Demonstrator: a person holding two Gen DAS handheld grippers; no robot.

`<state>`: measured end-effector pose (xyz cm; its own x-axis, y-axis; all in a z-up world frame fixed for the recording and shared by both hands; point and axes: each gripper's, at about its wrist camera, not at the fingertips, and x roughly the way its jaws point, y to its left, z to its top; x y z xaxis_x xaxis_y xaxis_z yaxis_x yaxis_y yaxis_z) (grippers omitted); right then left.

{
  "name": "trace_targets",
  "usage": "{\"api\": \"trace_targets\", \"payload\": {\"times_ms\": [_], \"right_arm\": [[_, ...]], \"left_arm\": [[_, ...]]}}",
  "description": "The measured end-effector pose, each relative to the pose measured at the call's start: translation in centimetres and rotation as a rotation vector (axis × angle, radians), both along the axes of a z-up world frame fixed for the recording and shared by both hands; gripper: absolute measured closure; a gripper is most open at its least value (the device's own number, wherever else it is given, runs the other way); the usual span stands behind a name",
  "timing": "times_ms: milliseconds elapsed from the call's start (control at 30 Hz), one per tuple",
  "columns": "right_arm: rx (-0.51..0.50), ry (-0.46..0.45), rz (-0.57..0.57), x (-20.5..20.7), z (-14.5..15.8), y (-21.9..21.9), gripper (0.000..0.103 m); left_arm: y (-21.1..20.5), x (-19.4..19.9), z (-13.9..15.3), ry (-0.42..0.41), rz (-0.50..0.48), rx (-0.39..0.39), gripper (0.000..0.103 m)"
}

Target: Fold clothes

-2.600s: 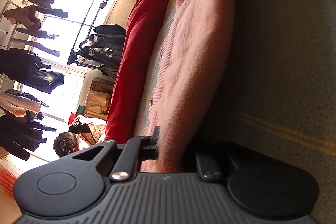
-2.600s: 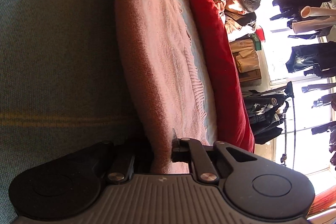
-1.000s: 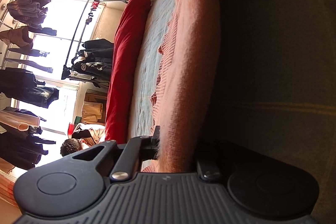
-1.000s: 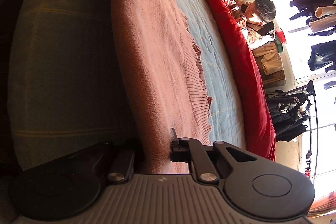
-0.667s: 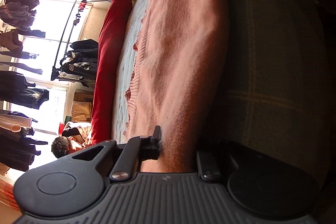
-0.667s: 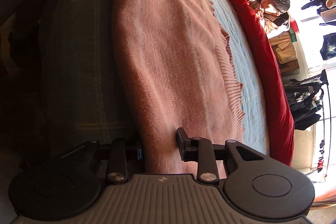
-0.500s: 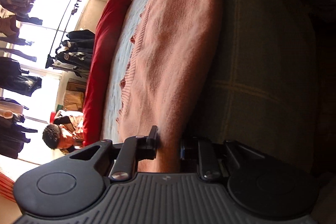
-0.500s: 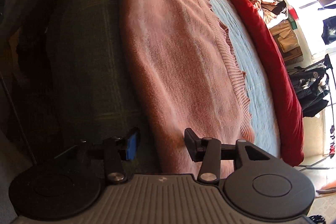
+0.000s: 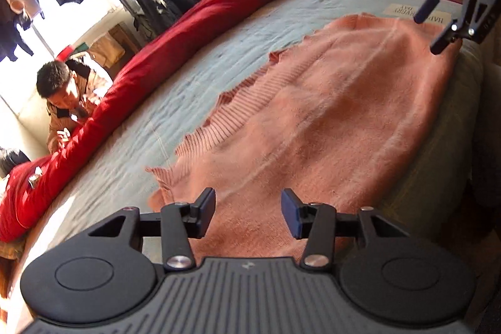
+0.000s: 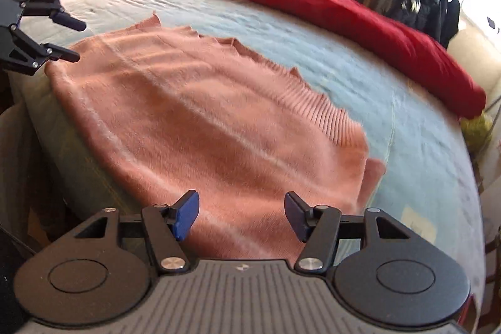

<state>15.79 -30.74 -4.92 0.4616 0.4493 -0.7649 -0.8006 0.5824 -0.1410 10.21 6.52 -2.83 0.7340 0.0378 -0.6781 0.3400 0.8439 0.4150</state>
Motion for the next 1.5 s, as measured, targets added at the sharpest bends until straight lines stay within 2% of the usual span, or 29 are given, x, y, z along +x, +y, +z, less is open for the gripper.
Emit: {"api": "trace_targets", "payload": {"times_ms": [67, 100, 167, 267, 400, 433, 467, 533, 600, 700, 733, 800, 833, 967, 1133, 1233, 1367, 1433, 1500], "right_arm": [[0.032, 0.048, -0.06, -0.1, -2.4, -1.4, 0.037], [0.086, 0.049, -0.084, -0.5, -2.9, -2.3, 0.035], [0.161, 0.077, -0.134, -1.1, -2.8, -4.0, 0.034], [0.189, 0.08, -0.175, -1.1, -1.6, -4.6, 0.034], [0.26, -0.008, -0.209, -0.2, 0.5, -3.9, 0.029], [0.287, -0.021, -0.218, 0.2, 0.8, -3.6, 0.025], [0.308, -0.029, -0.232, 0.6, 0.9, -3.2, 0.024], [0.335, -0.024, -0.27, 1.7, 0.5, -2.5, 0.022], [0.331, -0.006, -0.308, 2.6, -0.7, -1.9, 0.02], [0.3, 0.004, -0.358, 2.8, -3.3, -1.7, 0.017], [0.314, -0.018, -0.351, 2.3, -3.6, -1.8, 0.012], [0.339, -0.035, -0.345, 1.5, -4.2, -1.7, 0.002], [0.336, -0.046, -0.345, 1.3, -4.4, -1.4, 0.0], [0.265, -0.095, -0.34, 0.9, -4.0, -0.1, 0.0], [0.319, -0.1, -0.323, 1.4, -1.6, 0.1, 0.0], [0.334, -0.116, -0.319, 1.8, -1.1, 0.6, 0.0], [0.319, -0.114, -0.331, 2.1, -1.5, 1.1, 0.0], [0.319, -0.104, -0.33, 1.8, -1.8, 0.8, 0.0], [0.327, -0.092, -0.33, 1.3, -1.9, 0.2, 0.0]], "left_arm": [[0.9, -2.2, -2.8, 0.073, 0.075, -0.043, 0.055], [1.4, -3.4, -3.3, 0.055, 0.1, -0.082, 0.054], [2.1, -4.1, -2.7, 0.054, 0.12, -0.112, 0.051], [2.7, -4.6, -1.4, 0.055, 0.14, -0.131, 0.047], [1.7, -3.1, 0.7, -0.013, 0.118, -0.15, 0.041], [1.4, -2.6, 1.2, -0.034, 0.11, -0.161, 0.035], [1.1, -2.0, 1.2, -0.037, 0.108, -0.185, 0.029], [0.7, -0.7, 1.0, -0.035, 0.108, -0.241, 0.023], [0.3, 0.7, 0.8, -0.033, 0.107, -0.297, 0.02], [1.4, 1.9, -1.3, 0.05, 0.186, -0.372, 0.009], [2.1, 2.1, -2.3, 0.077, 0.223, -0.4, 0.007], [3.0, 1.1, -2.9, 0.033, 0.225, -0.465, 0.006], [3.1, 0.8, -2.9, 0.021, 0.228, -0.476, 0.005], [2.7, 0.7, -1.7, 0.012, 0.245, -0.47, 0.004], [2.7, 2.8, 1.1, -0.057, 0.184, -0.53, 0.003], [2.9, 5.3, 1.6, -0.084, 0.195, -0.563, 0.003], [4.5, 7.3, -0.1, -0.024, 0.293, -0.607, 0.003], [5.5, 6.5, -0.9, 0.01, 0.352, -0.61, 0.003], [6.7, 4.5, -0.7, 0.008, 0.368, -0.64, 0.003]]}}
